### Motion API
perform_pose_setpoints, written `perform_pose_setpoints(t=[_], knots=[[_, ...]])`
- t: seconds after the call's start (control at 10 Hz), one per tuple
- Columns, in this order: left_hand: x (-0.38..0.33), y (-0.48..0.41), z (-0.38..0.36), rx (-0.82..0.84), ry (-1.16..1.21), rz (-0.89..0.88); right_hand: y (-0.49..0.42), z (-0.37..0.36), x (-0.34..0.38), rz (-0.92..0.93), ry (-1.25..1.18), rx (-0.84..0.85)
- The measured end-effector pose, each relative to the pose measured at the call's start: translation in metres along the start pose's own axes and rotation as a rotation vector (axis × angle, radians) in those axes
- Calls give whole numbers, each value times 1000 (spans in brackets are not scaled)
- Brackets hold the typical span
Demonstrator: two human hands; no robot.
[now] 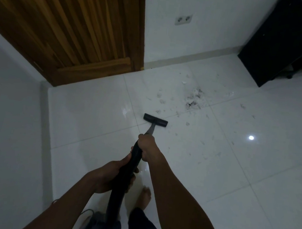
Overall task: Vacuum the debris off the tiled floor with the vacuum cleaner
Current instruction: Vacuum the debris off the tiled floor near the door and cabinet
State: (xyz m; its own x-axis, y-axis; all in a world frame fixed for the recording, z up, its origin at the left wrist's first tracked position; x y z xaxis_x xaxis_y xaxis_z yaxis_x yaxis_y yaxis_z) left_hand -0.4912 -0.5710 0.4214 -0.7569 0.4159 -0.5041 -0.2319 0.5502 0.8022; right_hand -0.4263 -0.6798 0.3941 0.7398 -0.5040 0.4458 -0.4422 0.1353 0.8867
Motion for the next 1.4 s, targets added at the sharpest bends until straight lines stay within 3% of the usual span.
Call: perform_pose_setpoints(t=[0.2, 0.5, 0.7, 1.2, 1.3, 1.4], knots=[[-12, -8, 4, -26, 14, -28, -7, -4, 23, 55, 28, 17], [-42, -14, 21, -83, -88, -84, -11, -17, 44, 10, -10, 16], [-58, -25, 39, -38, -140, -101, -23, -22, 49, -46, 6, -22], [-93, -43, 107, 121, 24, -65, -75, -89, 107, 75, 137, -7], [-95, -45, 118, 162, 39, -70, -77, -100, 105, -18, 81, -12], [-103, -48, 139, 76, 63, -52, -88, -120, 109, -44, 95, 11]])
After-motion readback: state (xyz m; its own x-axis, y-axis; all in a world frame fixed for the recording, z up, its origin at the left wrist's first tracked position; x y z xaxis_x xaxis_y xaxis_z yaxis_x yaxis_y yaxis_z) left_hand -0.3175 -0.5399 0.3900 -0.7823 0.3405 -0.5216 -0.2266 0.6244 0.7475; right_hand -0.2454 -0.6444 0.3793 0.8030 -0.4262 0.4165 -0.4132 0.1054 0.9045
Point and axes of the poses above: each hand's wrist, its own y-axis away from the middle knuckle, its own z-axis out of the back of the hand, x = y × z, the point moved 10 cm from there along -y, towards the middle knuckle, and after that the axes turned 9 degrees about -y, right-handed, at the moved point
